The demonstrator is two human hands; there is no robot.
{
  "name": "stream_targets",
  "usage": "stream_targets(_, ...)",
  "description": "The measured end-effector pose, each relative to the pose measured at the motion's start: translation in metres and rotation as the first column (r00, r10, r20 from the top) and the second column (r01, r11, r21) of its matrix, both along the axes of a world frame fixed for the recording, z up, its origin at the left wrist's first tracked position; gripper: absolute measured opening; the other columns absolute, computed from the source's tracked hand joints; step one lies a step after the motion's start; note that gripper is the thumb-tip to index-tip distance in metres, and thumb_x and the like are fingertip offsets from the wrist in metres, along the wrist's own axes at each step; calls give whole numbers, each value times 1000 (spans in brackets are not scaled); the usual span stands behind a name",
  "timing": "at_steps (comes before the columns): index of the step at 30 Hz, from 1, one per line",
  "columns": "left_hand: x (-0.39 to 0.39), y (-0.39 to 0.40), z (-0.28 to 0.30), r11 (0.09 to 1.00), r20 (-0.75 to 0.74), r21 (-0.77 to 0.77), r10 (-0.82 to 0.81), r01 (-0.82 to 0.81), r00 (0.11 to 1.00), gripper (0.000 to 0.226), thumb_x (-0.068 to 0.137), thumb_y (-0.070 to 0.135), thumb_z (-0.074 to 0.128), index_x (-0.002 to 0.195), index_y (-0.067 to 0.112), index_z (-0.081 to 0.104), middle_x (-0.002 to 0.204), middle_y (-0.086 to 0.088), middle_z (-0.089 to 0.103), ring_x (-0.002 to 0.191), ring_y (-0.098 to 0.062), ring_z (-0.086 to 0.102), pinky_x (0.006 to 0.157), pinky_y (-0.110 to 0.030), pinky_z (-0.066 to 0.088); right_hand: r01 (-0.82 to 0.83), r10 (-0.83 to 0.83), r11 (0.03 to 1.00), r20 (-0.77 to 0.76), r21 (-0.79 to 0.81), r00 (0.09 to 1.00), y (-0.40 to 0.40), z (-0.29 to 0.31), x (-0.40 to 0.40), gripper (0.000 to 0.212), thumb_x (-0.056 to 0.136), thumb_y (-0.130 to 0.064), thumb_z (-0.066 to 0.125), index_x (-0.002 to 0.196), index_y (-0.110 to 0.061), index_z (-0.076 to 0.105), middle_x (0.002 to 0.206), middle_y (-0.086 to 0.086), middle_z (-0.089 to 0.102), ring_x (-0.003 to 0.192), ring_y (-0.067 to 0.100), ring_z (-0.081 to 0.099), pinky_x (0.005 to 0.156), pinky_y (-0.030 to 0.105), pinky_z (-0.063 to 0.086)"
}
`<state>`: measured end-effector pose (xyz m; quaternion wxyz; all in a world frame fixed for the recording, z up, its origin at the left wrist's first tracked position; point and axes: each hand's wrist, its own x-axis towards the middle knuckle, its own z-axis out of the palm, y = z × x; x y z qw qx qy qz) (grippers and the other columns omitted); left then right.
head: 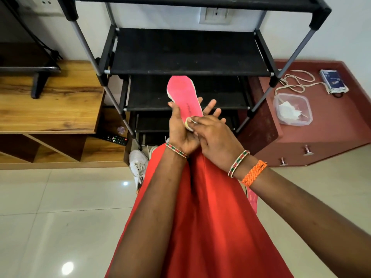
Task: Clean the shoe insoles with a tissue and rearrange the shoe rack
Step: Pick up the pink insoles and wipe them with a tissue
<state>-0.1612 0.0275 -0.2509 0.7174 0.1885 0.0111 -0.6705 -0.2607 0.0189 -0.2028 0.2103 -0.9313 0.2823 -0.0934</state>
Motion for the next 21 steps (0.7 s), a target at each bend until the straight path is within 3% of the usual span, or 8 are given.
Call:
stream_targets(3,-4,1,5,999,17,-32,-11,11,1000,83,79,81,13,113,16,53,104,-15,69,92,-31,68,86,-50,52,93,-86,994,-120,52,989,4,10,-1,94,68,-45,-4,135,-4,48,146,24,32,137,40,25,110,51,26)
stream_targets(6,-14,0,8,999,35,-3,-35,35,999,90,85,75,13,96,9,73,96,-12,72,88,-25,70,96,-45,44,117,-118,993,-33,-24,993,0,6,1,51,89,-26,26,115,-6,66,121,18,59,118,33,49,96,48,43)
stream_targets(8,-17,-1,9,997,63,-4,-77,78,995,96,84,76,11,90,5,75,99,-14,71,94,-22,69,100,-40,41,145,-139,988,104,-54,985,-5,5,5,28,83,-5,50,100,-7,72,98,11,68,102,29,57,84,42,49)
stream_targets(10,-17,0,11,996,43,-30,-79,80,996,97,84,76,9,94,4,74,102,-13,71,98,-21,68,97,-36,46,199,-194,980,153,-18,969,-4,6,10,25,83,-2,52,99,-5,72,96,12,68,101,29,57,86,39,47)
stream_targets(13,-13,2,12,999,24,-35,-39,39,999,93,86,73,8,103,5,69,105,-11,69,110,-19,62,97,-35,46,240,-247,969,137,65,959,7,9,11,50,88,-30,32,105,-1,70,111,21,63,109,36,53,93,48,43)
stream_targets(15,-13,3,13,999,8,-29,22,-21,1000,80,89,69,10,108,9,61,105,-10,69,125,-20,49,102,-38,39,215,-227,971,116,108,967,9,10,5,37,90,-20,41,101,-3,72,112,19,65,108,34,55,93,46,43)
stream_targets(18,-18,2,17,1000,36,-20,-22,23,999,88,89,69,10,94,8,73,96,-8,72,105,-18,65,99,-38,39,231,-243,968,139,98,960,3,13,3,22,85,-2,54,92,-7,75,100,15,69,100,30,60,87,43,47)
stream_targets(21,-19,3,21,1000,87,9,-12,11,996,92,90,68,8,80,8,77,89,-6,74,91,-15,69,98,-35,40,276,-279,960,68,46,958,5,13,9,30,91,-19,48,109,-8,69,116,19,61,109,33,54,92,42,44)
